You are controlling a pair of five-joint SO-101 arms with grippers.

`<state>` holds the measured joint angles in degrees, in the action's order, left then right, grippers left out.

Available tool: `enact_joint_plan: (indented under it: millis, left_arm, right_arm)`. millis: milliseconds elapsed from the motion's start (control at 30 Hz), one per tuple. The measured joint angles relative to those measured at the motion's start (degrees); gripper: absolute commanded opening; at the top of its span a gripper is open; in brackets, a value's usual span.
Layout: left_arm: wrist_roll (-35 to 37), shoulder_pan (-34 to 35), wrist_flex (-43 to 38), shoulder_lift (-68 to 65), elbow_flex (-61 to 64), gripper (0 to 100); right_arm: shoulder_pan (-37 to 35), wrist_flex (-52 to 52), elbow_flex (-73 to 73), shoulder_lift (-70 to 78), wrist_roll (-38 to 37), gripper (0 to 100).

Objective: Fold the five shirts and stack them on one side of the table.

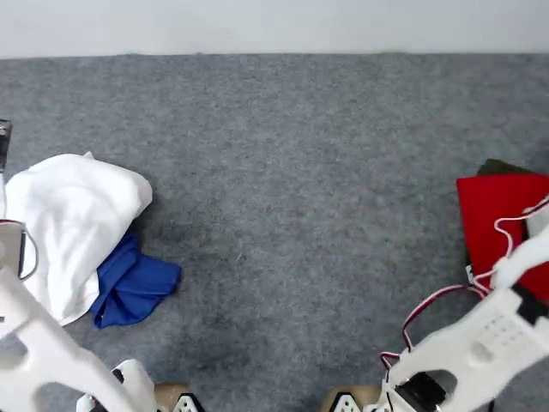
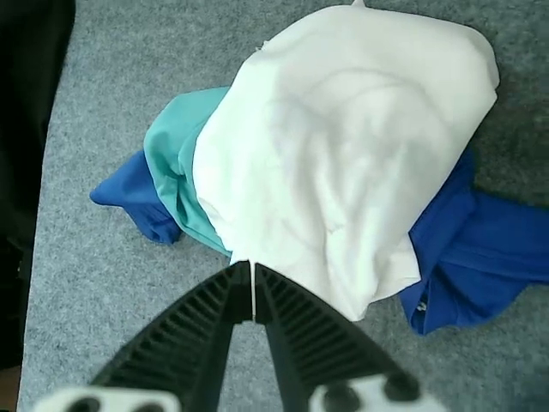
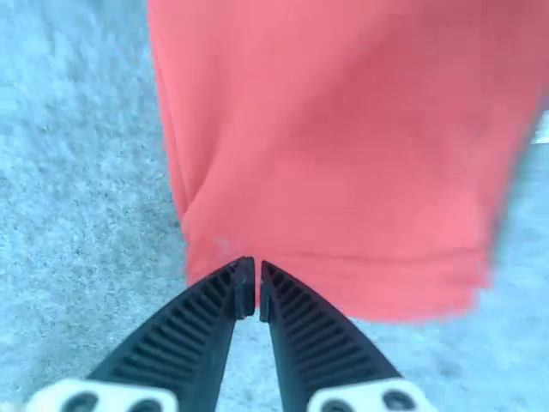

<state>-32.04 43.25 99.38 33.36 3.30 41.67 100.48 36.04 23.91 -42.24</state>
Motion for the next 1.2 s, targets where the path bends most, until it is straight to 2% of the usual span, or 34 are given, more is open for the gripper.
enact_joint_plan:
  millis: [167, 367, 600, 733, 1000, 1200]
  left_arm:
    - [-2.55, -0.62, 0.0, 0.09, 6.33, 12]
    - [-5.36, -2.46, -0.35, 0.09, 15.74, 19]
    - [-5.45, -4.22, -9.41, -4.13, 22.24, 20]
    - [-5.45, -5.98, -11.87, -11.08, 22.24, 20]
    - [-5.45, -9.76, -17.49, -21.01, 18.11, 20]
    - [-5.1, -12.66, -24.09, -27.87, 18.02, 18]
  right_arm:
    - [-1.41, 0.0, -5.19, -10.02, 0.0, 0.9]
    - [-6.95, 0.0, -23.12, -23.21, 0.0, 0.9]
    - [-14.51, 0.0, -47.38, -39.91, 0.44, 0.9]
    - [-18.37, 0.0, -57.32, -45.63, 4.92, 0.9]
    - [-21.1, 0.0, -61.1, -46.95, 12.84, 0.9]
    - [-21.1, 0.0, -61.45, -46.95, 13.45, 0.9]
